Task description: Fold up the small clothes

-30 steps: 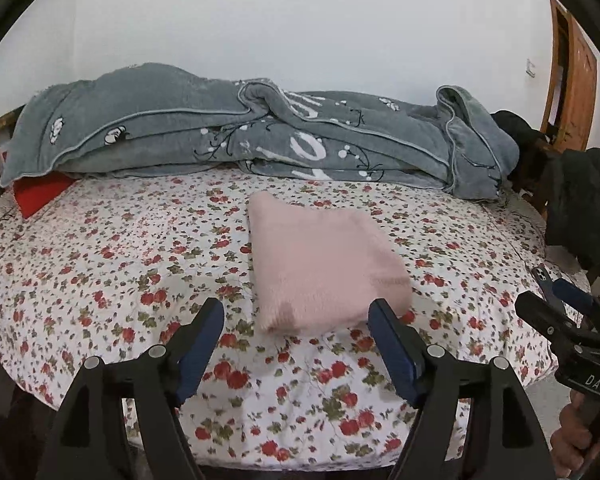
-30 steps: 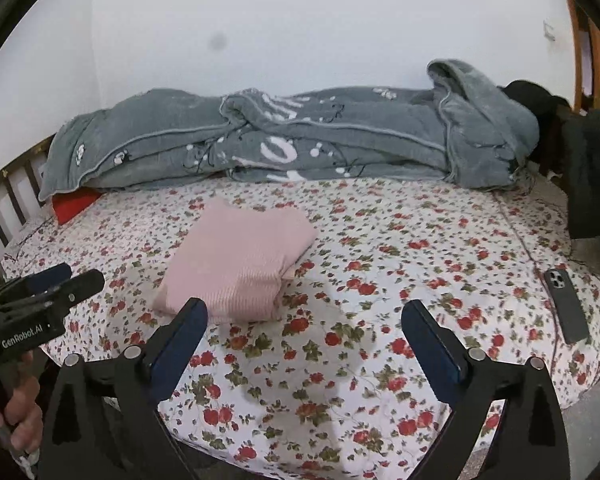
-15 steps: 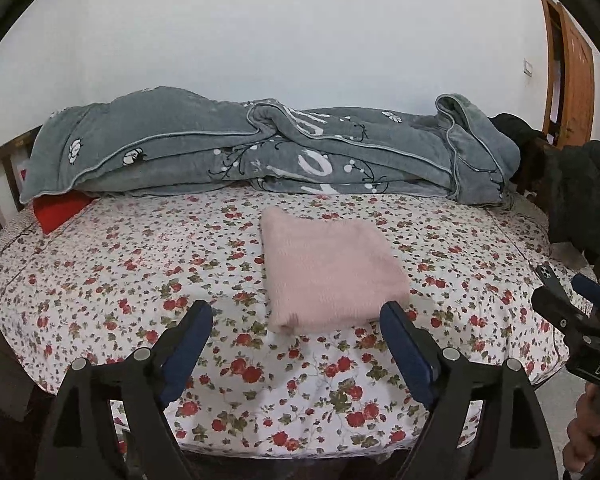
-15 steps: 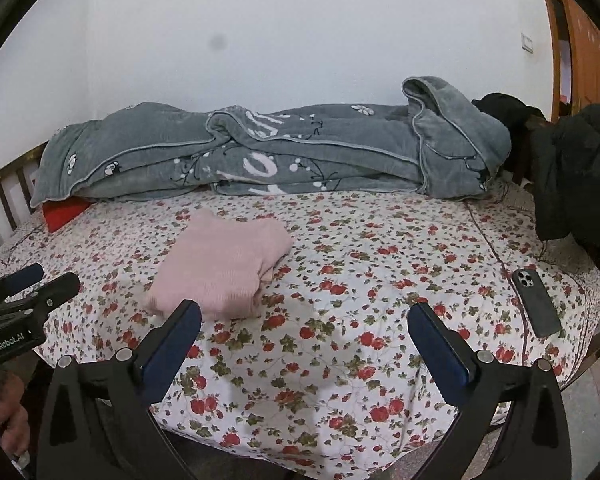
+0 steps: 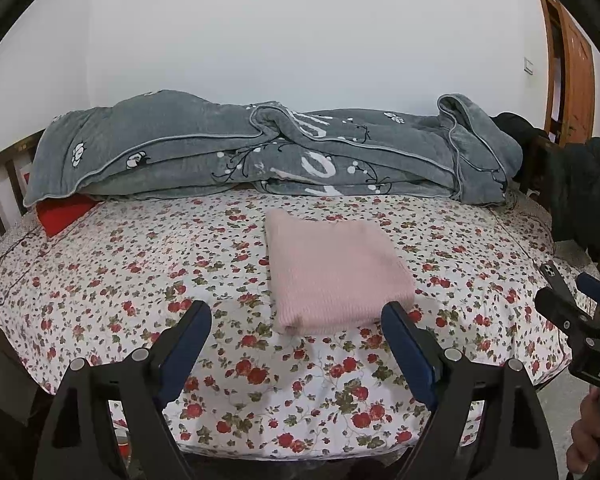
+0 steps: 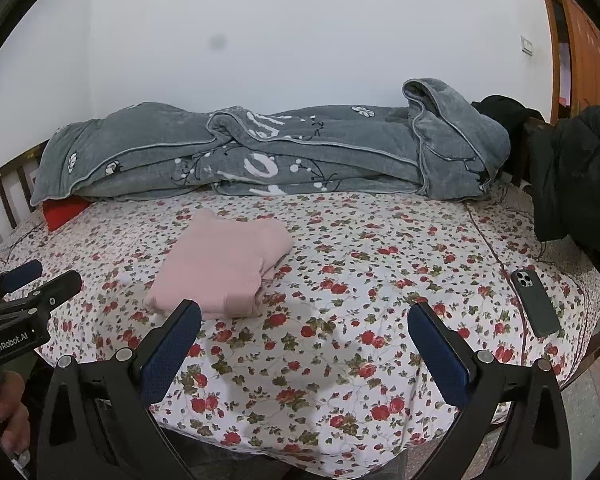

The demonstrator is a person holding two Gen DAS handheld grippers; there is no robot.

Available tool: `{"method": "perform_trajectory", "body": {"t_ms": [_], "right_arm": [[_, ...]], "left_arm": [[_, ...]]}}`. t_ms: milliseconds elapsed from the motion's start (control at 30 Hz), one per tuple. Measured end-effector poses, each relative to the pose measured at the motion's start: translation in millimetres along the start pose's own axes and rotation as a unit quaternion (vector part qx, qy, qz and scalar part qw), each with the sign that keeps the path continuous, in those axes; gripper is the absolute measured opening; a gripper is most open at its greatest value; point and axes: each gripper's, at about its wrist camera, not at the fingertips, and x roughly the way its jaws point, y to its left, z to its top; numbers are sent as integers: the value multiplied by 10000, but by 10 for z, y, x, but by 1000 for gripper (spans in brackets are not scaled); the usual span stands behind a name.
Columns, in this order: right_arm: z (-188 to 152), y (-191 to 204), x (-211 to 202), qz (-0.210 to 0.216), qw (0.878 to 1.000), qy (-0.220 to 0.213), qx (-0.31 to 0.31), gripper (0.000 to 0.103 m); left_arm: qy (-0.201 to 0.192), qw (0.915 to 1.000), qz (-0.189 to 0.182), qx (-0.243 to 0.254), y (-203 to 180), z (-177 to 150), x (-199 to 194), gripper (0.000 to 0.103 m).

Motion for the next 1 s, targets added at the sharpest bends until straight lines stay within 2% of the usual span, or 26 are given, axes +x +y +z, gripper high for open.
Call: {"method": "perform_trajectory", "body": {"t_ms": [1000], "right_arm": [[-19,-21,-38,-58,9999,-16,144,101]], "left_arm": [[-6,10000,-61,20,-17,15,-33,87]]}}
